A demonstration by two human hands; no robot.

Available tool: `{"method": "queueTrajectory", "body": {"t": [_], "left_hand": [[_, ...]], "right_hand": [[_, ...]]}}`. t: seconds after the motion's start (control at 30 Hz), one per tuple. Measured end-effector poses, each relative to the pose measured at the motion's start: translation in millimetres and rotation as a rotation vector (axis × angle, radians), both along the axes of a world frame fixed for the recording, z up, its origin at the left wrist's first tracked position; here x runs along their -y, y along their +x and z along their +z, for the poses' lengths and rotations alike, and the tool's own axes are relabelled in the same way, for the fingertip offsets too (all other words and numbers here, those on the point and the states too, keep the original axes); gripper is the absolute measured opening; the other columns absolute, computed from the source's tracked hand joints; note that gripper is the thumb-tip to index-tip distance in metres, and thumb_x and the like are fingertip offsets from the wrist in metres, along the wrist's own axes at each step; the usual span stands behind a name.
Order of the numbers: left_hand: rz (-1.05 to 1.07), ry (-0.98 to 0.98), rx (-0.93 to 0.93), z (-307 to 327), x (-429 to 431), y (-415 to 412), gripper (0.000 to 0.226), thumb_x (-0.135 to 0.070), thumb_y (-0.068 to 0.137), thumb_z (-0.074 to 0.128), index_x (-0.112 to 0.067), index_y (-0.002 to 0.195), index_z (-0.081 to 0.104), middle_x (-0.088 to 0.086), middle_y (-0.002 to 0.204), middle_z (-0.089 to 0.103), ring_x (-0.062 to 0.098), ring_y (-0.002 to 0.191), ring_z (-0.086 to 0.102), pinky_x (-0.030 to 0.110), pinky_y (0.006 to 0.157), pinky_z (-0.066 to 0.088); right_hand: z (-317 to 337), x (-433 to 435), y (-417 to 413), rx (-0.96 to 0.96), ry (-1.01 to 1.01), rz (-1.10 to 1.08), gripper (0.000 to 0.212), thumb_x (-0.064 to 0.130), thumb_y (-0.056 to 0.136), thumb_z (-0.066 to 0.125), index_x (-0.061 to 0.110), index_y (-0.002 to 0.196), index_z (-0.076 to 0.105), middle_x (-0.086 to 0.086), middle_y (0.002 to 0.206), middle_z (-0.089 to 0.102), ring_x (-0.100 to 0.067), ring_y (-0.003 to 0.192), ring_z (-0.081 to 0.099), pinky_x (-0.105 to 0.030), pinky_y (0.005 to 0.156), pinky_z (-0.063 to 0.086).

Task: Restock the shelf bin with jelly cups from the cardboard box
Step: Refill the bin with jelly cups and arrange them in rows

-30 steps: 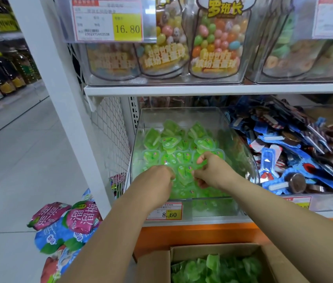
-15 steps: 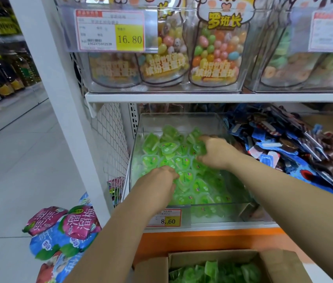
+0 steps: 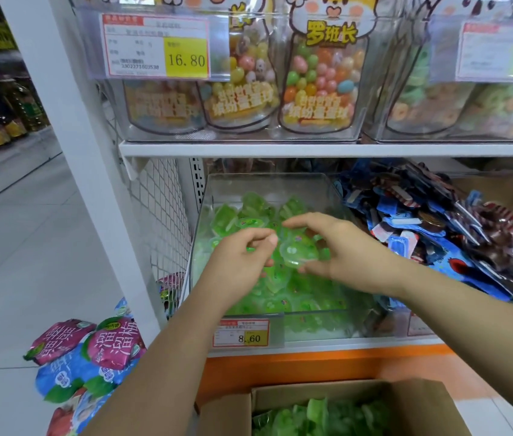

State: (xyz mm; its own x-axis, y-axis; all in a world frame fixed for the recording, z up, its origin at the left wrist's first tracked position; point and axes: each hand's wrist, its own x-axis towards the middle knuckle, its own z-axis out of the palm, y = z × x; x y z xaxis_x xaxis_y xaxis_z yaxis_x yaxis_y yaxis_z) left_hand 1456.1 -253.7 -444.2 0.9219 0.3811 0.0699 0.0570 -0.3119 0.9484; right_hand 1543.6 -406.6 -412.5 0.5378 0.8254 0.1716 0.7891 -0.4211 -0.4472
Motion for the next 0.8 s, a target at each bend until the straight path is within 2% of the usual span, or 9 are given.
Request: {"method": "queueTrajectory", "body": {"t": [0.13,0.27,0.37,0.47,0.53,0.6,0.7,0.77,0.8], "left_hand": [[-0.087,-0.215,-0.012,2.7,10.6,1.9,0.01,-0.022,0.09,0.061,-0.021,0.1,0.063,-0.01,0.077,0.062,0.002,0.063,0.058,0.018,0.058,0.05],[-0.13,-0.333,-0.016,2.7,15.1,2.9,0.007,-0.014,0.088,0.063,-0.017,0.094,0.06,-0.003,0.074,0.058,0.002,0.055,0.057,0.018,0.057,0.051],[-0.058,-0.527,0.072,7.4,19.8,5.6,0.009,-0.008,0.091,0.057,-0.014,0.097,0.054,0.0,0.069,0.061,0.005,0.053,0.061,0.019,0.056,0.054],[0.004,-0.668,0.123,9.2,27.5,8.0,0.011,-0.007,0.094,0.054,-0.016,0.094,0.049,0.008,0.077,0.067,0.011,0.061,0.068,0.02,0.058,0.056],[0.04,-0.685,0.125,7.2,34.1,11.0,0.013,-0.006,0.093,0.055,-0.017,0.092,0.047,0.009,0.076,0.066,0.012,0.062,0.068,0.02,0.058,0.056],[0.079,-0.672,0.12,4.8,39.5,13.4,0.016,-0.005,0.092,0.057,-0.017,0.091,0.047,0.006,0.071,0.065,0.012,0.06,0.068,0.019,0.056,0.055],[0.046,-0.614,0.078,3.2,43.4,14.0,0.014,-0.006,0.091,0.058,-0.015,0.09,0.047,0.004,0.071,0.068,0.012,0.063,0.07,0.018,0.056,0.054],[0.002,-0.512,0.028,1.1,40.7,13.0,0.012,-0.009,0.092,0.058,-0.016,0.087,0.049,0.005,0.076,0.07,0.011,0.065,0.069,0.022,0.063,0.056],[-0.005,-0.377,0.006,-0.7,37.1,12.4,0.011,-0.012,0.092,0.058,-0.018,0.085,0.051,0.002,0.079,0.07,0.01,0.066,0.068,0.025,0.067,0.055]], "right_hand": [[5.1,9.9,-14.3,-0.012,0.025,0.097,0.071,0.007,0.07,0.079,0.021,0.132,0.048,0.007,0.118,0.048,0.008,0.093,0.045,0.002,0.082,0.029],[8.3,14.5,-12.0,0.048,0.067,0.091,0.071,0.006,0.068,0.08,0.022,0.131,0.05,0.011,0.114,0.044,0.0,0.097,0.049,-0.005,0.085,0.037],[8.4,17.0,-4.2,0.115,0.211,-0.042,0.06,0.006,0.071,0.077,0.019,0.125,0.055,0.003,0.112,0.054,-0.005,0.093,0.055,-0.011,0.087,0.042],[6.6,17.9,-2.6,-0.045,0.385,-0.286,0.044,0.011,0.076,0.075,0.019,0.116,0.058,0.006,0.094,0.061,-0.01,0.076,0.06,-0.024,0.08,0.051],[-1.7,14.9,-6.9,-0.198,0.39,-0.323,0.042,0.017,0.079,0.073,0.02,0.118,0.057,0.005,0.083,0.063,-0.015,0.072,0.063,-0.035,0.079,0.054],[-12.1,12.3,-12.6,-0.242,0.394,-0.336,0.043,0.018,0.082,0.07,0.021,0.122,0.055,0.0,0.077,0.066,-0.018,0.072,0.065,-0.043,0.077,0.055],[-20.8,11.0,-12.5,-0.271,0.429,-0.398,0.036,0.012,0.087,0.062,0.022,0.12,0.054,-0.002,0.066,0.063,-0.015,0.063,0.065,-0.042,0.074,0.055],[-23.6,9.3,-7.5,-0.394,0.456,-0.416,0.032,0.005,0.09,0.058,0.014,0.121,0.054,-0.001,0.063,0.055,-0.017,0.06,0.063,-0.044,0.075,0.056],[-24.6,8.6,-3.9,-0.456,0.466,-0.432,0.031,0.003,0.091,0.055,0.008,0.122,0.054,0.0,0.062,0.052,-0.02,0.061,0.062,-0.046,0.077,0.056]]}}
